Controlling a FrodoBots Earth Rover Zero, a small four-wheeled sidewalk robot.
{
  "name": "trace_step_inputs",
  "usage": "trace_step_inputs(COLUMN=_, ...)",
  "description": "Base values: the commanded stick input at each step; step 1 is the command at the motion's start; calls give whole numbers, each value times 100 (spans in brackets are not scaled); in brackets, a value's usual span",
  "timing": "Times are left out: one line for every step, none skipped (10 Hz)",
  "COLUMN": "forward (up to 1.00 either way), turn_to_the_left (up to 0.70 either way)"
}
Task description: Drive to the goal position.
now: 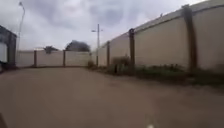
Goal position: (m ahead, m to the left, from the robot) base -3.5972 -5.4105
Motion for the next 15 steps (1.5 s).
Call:
trace_step_inputs(forward=0, turn_to_the_left=-45)
trace_step_inputs(forward=0, turn_to_the_left=-45)
trace_step_inputs(forward=0, turn_to_the_left=-45)
trace_step_inputs(forward=0, turn_to_the_left=-45)
trace_step_inputs(forward=0, turn_to_the_left=-45)
trace_step_inputs(forward=0, turn_to_the_left=-45)
trace_step_inputs(forward=0, turn_to_the_left=-45)
trace_step_inputs(forward=0, turn_to_the_left=-45)
trace_step_inputs(forward=0, turn_to_the_left=-45)
trace_step_inputs(forward=0, turn_to_the_left=-45)
trace_step_inputs(forward=0, turn_to_the_left=-45)
trace_step_inputs(forward=0, turn_to_the_left=-45)
trace_step_inputs(forward=0, turn_to_the_left=-45)
trace_step_inputs(forward=0, turn_to_the_left=-45)
trace_step_inputs(forward=0, turn_to_the_left=-45)
